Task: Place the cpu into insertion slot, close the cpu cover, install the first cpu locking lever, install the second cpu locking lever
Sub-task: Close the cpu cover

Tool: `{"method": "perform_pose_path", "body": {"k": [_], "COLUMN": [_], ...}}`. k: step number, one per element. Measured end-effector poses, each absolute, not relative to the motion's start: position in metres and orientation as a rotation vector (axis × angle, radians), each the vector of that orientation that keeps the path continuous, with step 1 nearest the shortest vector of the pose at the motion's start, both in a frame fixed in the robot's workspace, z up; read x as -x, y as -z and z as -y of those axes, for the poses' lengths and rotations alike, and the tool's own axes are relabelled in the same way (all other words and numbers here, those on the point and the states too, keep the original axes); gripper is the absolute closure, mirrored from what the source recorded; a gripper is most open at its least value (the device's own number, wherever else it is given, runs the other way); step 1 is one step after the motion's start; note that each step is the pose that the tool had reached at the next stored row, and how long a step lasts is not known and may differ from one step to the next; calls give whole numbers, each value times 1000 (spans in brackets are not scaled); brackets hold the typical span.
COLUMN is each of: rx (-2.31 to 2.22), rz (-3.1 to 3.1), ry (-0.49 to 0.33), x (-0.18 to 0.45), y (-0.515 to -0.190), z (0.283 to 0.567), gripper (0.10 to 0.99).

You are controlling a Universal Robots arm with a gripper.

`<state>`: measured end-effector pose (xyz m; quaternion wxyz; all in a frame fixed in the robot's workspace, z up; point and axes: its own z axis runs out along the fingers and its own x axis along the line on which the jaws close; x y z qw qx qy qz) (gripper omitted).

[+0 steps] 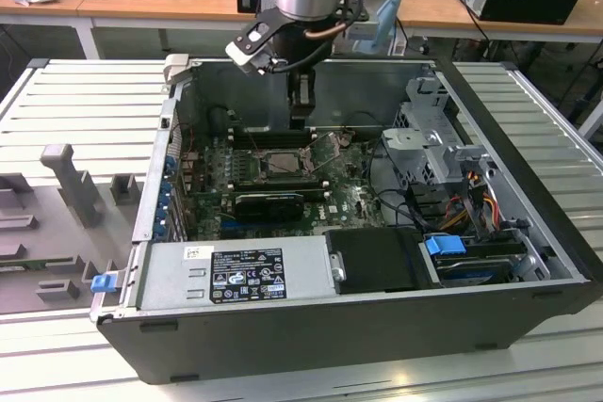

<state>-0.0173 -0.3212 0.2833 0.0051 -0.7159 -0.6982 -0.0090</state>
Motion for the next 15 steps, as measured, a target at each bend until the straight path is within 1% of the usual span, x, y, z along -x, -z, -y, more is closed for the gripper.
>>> {"method": "perform_pose_path", "body": {"k": [4, 9, 15], "rx": [2242, 2241, 2217], "rz": [2187, 2188, 2212], "ry": [30, 30, 30], "x": [7, -22, -36], "y": [-275, -267, -261], "z": [321, 321, 321], "gripper": [980, 980, 980]}}
